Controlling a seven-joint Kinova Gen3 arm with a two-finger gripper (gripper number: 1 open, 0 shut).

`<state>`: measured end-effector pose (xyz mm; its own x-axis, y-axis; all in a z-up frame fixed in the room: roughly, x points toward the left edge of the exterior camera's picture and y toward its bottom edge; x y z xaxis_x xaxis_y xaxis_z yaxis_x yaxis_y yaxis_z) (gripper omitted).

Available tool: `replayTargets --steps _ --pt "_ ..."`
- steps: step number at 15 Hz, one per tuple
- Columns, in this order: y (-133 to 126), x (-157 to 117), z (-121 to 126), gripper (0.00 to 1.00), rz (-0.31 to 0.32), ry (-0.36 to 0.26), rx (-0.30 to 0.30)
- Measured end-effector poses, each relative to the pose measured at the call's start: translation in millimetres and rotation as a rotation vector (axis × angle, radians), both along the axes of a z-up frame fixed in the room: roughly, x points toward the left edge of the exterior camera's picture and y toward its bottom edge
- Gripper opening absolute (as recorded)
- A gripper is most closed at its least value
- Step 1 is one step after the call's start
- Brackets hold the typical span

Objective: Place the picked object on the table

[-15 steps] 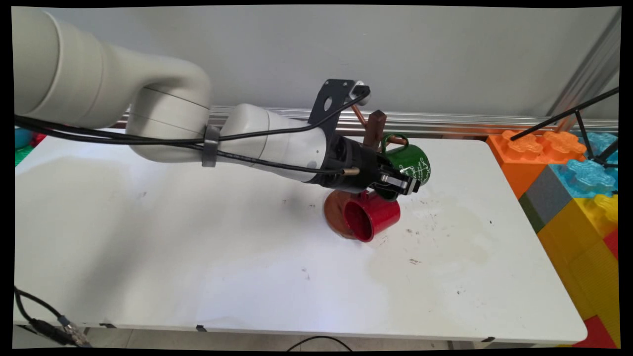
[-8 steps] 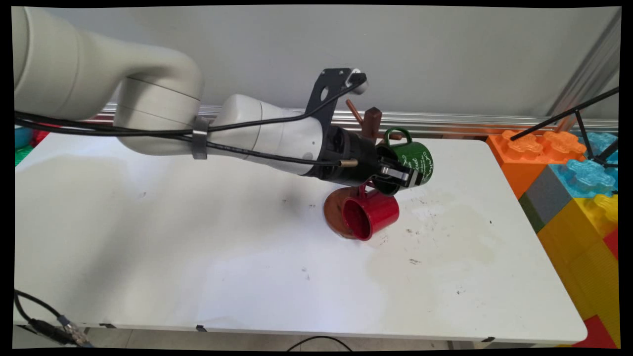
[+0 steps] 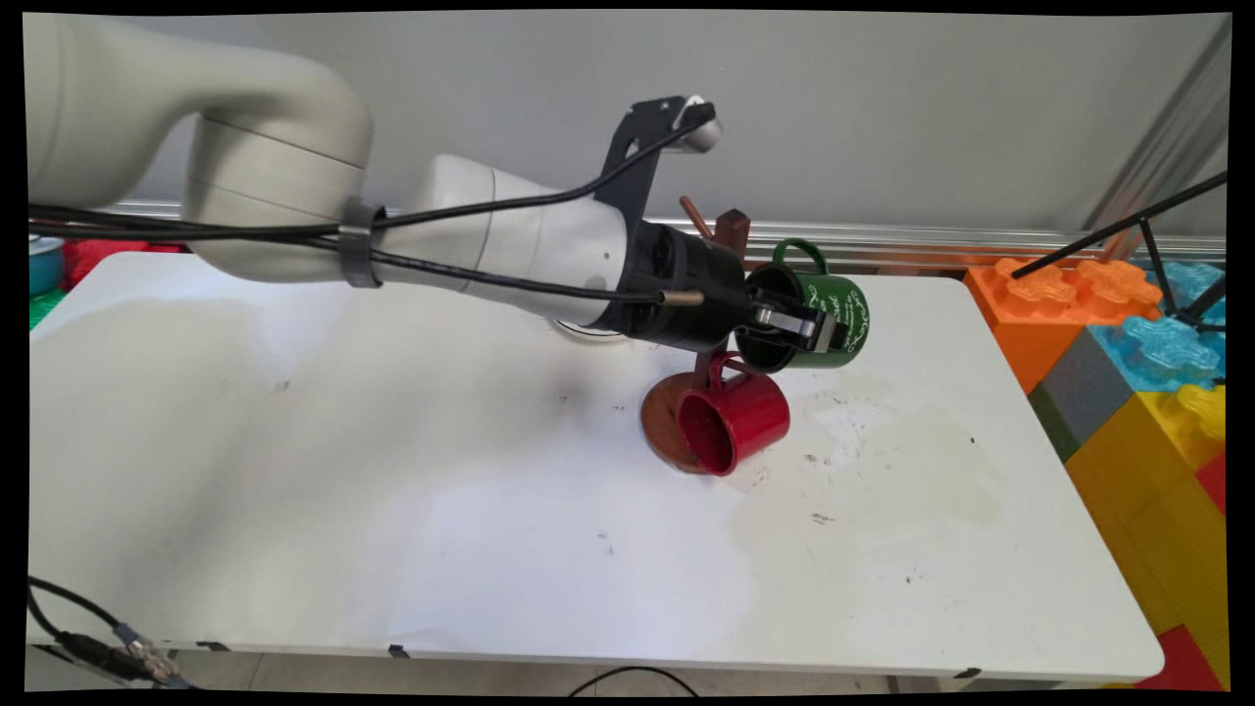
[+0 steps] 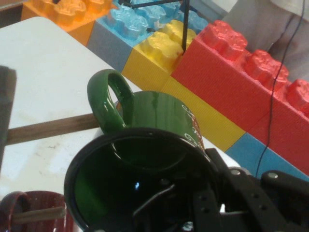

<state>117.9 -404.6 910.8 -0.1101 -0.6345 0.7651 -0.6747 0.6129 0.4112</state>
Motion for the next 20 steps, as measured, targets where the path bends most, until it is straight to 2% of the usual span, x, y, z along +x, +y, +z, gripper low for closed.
replayTargets --steps 6,9,14,20 --pt "17 13 21 0.0 -0.037 0.022 -0.006" --pt "28 25 31 0.0 -0.074 0.007 -0.02" --pt "39 56 49 0.0 -0.156 -0.079 -0.06" --pt "45 103 69 0.0 -0.268 -0.243 -0.115"
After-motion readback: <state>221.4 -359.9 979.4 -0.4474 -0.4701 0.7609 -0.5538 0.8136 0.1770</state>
